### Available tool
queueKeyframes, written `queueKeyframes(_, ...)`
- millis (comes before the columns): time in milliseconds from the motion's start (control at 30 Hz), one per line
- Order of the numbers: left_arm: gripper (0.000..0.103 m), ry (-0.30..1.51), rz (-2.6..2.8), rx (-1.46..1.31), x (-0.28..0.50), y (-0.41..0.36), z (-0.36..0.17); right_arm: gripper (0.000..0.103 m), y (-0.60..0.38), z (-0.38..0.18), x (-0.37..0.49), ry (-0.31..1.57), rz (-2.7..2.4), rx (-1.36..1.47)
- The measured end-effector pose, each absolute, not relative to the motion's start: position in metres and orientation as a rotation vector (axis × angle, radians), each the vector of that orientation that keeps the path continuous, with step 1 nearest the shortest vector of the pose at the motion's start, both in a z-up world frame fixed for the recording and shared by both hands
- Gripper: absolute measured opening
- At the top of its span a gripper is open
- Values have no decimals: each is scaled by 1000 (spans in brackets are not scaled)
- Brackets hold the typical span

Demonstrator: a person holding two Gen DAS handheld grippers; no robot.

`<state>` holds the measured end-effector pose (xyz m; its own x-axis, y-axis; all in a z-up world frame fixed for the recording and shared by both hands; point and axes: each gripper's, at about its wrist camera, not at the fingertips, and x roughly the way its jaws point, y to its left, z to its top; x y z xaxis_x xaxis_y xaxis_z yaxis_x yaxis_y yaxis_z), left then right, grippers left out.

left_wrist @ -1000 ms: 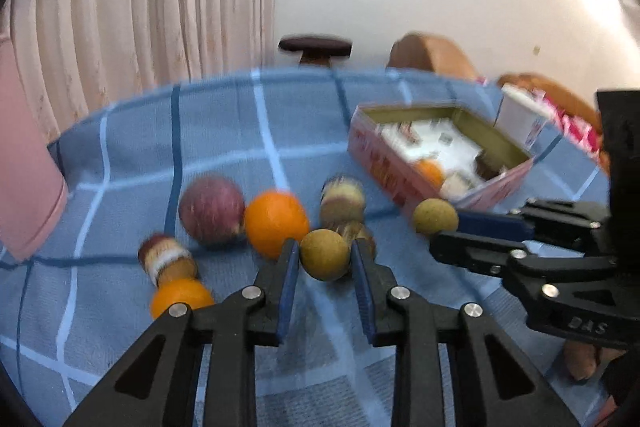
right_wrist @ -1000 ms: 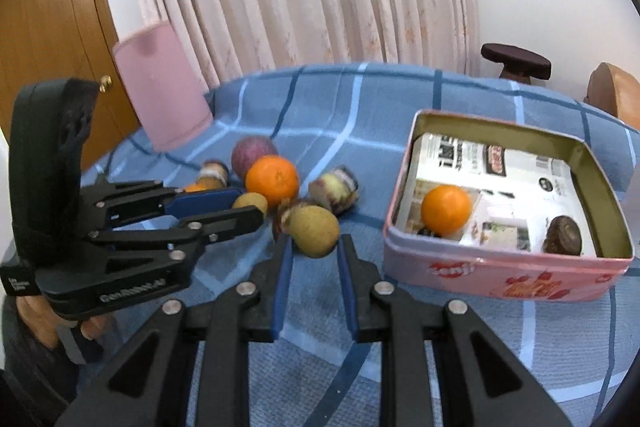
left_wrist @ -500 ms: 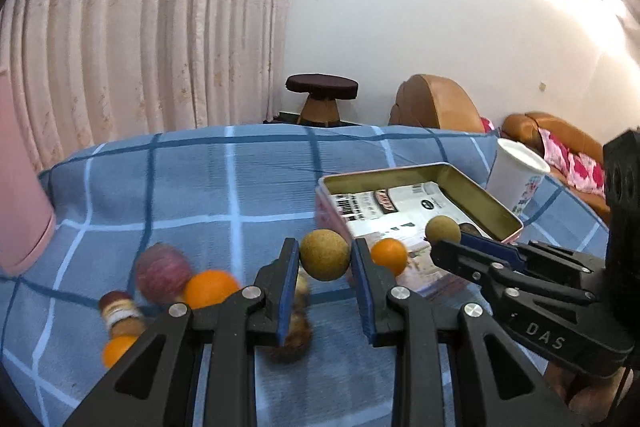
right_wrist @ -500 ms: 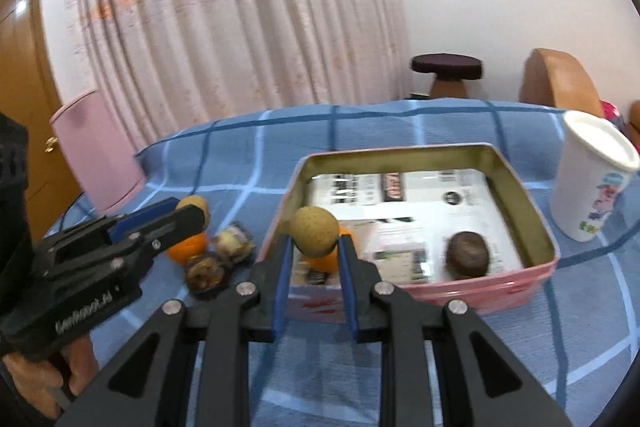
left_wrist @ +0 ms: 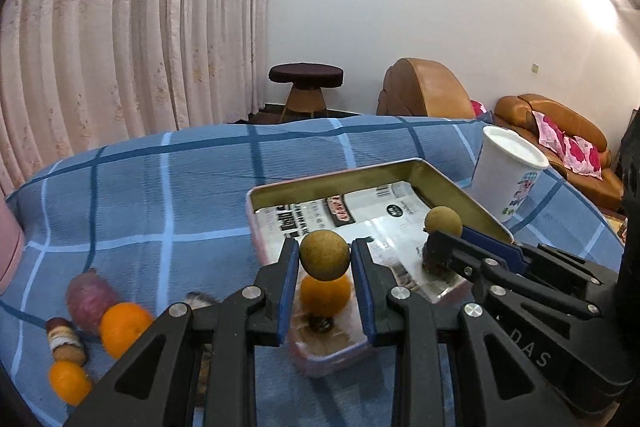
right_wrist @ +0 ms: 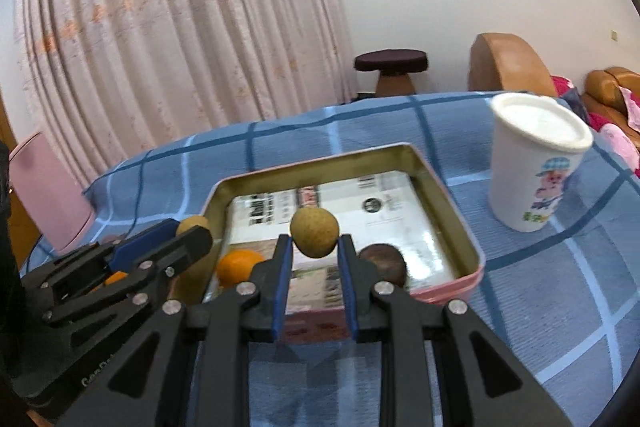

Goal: Organize fruits
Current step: 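Lower both yellow-green fruits into the pink tin and open both grippers, then move both grippers back toward the remaining fruits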

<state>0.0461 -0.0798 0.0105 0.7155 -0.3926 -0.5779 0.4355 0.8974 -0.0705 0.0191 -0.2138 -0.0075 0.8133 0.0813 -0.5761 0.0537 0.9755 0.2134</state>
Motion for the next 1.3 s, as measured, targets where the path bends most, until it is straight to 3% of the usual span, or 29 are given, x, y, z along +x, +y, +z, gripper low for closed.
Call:
queueKeyframes(733,29,690,-389,142,72,-111,-10,28,-243,-18,36,665,-64,285)
queueKeyframes(833,29,691,-355,139,73,-108,-11,38,-242,-17,36,662,-59,285)
queueKeyframes(867,30,695,-347,135,75,-107,-12,46,-242,-16,35,660,-73,282)
queueKeyframes(967,54,713,-371,102,75,-103,-9,66,-250,-16,33,639,-68,335)
queueKeyframes(1000,70,705,-380,104,71,-104,-7,73,-254,-14,31,622,-51,373)
queueKeyframes(1033,79,678,-379,116,66,-106,-4,74,-257,-13,29,608,-46,394)
queueKeyframes(1300,82,582,-349,199,47,-111,4,77,-261,-10,25,569,-61,425)
